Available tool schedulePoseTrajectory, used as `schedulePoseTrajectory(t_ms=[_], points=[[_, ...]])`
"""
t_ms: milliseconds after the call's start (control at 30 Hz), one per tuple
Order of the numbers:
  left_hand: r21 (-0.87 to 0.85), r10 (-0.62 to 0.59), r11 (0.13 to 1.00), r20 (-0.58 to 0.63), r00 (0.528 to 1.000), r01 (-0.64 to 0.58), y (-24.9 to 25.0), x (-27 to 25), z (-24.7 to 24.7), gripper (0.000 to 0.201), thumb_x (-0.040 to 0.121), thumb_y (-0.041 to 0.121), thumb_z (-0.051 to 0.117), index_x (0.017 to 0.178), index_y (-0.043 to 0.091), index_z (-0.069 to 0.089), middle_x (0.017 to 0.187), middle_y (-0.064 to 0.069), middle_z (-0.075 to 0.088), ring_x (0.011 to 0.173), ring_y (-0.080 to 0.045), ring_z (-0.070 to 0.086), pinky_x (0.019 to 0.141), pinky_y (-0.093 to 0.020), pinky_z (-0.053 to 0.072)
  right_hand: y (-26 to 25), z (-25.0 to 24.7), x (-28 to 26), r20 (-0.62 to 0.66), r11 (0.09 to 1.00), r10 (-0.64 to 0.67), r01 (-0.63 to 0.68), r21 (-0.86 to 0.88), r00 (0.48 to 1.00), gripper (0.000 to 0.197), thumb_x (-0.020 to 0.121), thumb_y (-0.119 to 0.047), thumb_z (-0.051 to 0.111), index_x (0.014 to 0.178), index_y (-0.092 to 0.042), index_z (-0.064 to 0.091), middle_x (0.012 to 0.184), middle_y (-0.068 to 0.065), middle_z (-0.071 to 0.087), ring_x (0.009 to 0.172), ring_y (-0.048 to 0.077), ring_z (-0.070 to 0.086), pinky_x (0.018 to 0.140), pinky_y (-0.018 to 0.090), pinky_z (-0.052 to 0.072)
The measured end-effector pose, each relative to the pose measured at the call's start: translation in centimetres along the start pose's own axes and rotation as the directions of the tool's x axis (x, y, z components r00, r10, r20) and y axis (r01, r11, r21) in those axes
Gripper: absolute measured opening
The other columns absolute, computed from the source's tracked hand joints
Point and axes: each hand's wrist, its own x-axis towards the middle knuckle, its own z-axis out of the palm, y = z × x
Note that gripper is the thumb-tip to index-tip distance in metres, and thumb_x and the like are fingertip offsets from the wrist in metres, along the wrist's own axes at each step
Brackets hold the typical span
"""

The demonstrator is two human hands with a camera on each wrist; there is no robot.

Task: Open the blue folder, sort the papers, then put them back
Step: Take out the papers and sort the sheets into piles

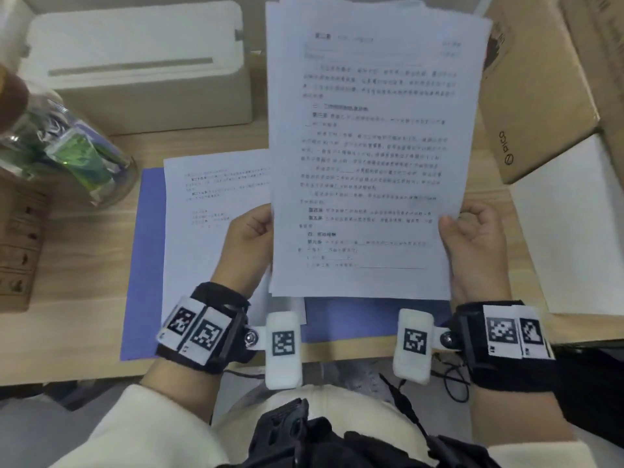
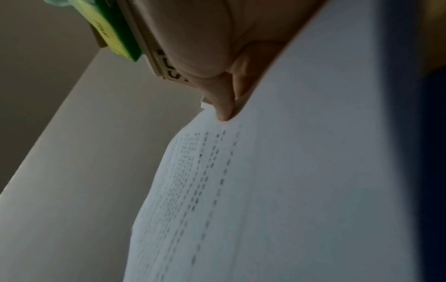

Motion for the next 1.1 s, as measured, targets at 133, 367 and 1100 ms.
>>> schedulePoseTrajectory(t_ms=[133,367,1100], points=[[0.022,-0.118,0.993,0.041,0.992,0.117,-0.8,-0.4,0.9,0.023,0.094,0.015,0.047,0.09,0.024,0.067,0.069,0.011,0.073,0.063,-0.003,0.065,0.059,-0.019,0.053,2.0,-1.2,0.7,-0.069,0.979,0.058,-0.07,-0.191,0.996,0.027,0.09,0.003,0.053,0.099,-0.022,0.054,0.08,-0.012,0.074,0.068,0.004,0.066,0.057,0.016,0.053],[0.447,-0.158,0.742,-0.608,0.778,0.5,-5.1,-0.7,-8.9,0.051,0.076,0.028,0.071,0.12,0.011,0.052,0.124,-0.015,0.055,0.117,-0.03,0.052,0.103,-0.043,0.04,5.0,-3.2,1.2,-0.205,0.782,0.039,-0.157,-0.603,0.978,0.032,0.092,-0.004,0.049,0.123,-0.006,0.055,0.121,0.017,0.063,0.109,0.031,0.059,0.087,0.032,0.044],[0.451,-0.198,0.747,-0.551,0.811,0.489,-5.0,-2.5,-12.1,0.034,0.062,0.023,0.081,0.087,0.013,0.061,0.079,-0.004,0.062,0.075,-0.023,0.055,0.067,-0.028,0.038,4.7,-1.4,1.2,-0.36,0.782,-0.076,-0.168,-0.601,0.93,0.031,0.087,-0.003,0.05,0.116,-0.007,0.059,0.115,0.019,0.064,0.102,0.033,0.06,0.078,0.024,0.037]])
